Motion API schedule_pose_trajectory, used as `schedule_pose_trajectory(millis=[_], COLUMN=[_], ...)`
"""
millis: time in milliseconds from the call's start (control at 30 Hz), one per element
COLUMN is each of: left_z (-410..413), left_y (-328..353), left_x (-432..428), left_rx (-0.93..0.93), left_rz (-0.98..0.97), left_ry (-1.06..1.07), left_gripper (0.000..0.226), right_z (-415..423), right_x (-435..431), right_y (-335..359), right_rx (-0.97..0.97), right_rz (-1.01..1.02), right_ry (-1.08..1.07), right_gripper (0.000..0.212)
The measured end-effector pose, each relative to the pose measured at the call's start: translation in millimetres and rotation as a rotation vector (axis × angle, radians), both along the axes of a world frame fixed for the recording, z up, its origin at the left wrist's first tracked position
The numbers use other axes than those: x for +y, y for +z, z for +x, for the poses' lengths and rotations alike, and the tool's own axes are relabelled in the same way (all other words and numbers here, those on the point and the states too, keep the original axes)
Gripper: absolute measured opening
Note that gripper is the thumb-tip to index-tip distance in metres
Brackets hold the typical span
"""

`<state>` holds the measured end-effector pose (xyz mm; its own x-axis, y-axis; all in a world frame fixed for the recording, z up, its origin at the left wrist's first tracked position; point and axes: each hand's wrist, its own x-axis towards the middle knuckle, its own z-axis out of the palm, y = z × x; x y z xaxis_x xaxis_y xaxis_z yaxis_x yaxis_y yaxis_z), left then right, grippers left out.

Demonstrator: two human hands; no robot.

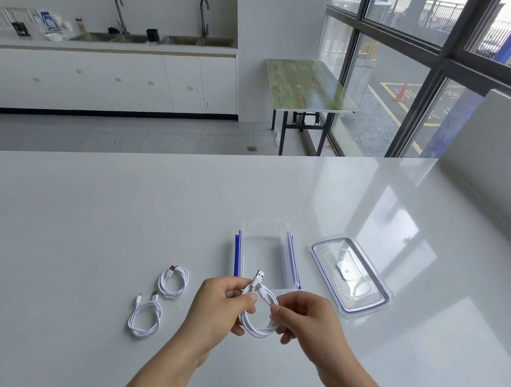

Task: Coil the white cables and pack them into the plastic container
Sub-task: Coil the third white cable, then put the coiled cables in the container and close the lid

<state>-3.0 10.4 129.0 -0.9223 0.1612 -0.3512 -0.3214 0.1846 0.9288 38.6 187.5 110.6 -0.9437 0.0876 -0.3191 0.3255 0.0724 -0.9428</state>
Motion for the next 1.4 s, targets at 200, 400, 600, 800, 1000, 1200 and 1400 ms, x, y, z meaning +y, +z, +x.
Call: schedule_pose_trajectory(millis=[200,400,600,800,1000,1200,1400], left_z=[-2.8,-9.9,-18.0,-29.8,-50.2,-83.1,-110.0], left_y=[-8.4,-18.5,-29.2,-41.5,-51.4,-61.7,-88.5], left_x=[1.7,1.6,4.0,5.8,13.1,17.9,13.5], left_rx=[0.016,0.034,0.109,0.087,0.082,0.154,0.225], left_rz=[0.033,0.058,-0.009,-0.032,-0.09,-0.329,-0.706], left_ry=[0.067,0.083,0.07,0.081,0.194,0.217,0.08], left_gripper=[0.026,0.033,0.049,0.038,0.034,0.021,0.031], right_z=[-10.6,-18.5,-26.9,-43.4,-67.9,-111.2,-156.6], right_x=[2.2,5.3,7.3,10.0,9.4,16.6,26.1], right_y=[-2.2,-4.2,-7.9,-14.2,-23.6,-30.5,-47.6], right_rx=[-0.026,-0.031,-0.047,-0.057,-0.08,-0.083,-0.086], right_rz=[-0.033,-0.045,-0.026,0.066,0.078,0.136,0.28], right_ry=[-0.052,-0.077,-0.051,-0.029,-0.055,-0.066,-0.089], right_gripper=[0.01,0.008,0.007,0.007,0.007,0.009,0.013])
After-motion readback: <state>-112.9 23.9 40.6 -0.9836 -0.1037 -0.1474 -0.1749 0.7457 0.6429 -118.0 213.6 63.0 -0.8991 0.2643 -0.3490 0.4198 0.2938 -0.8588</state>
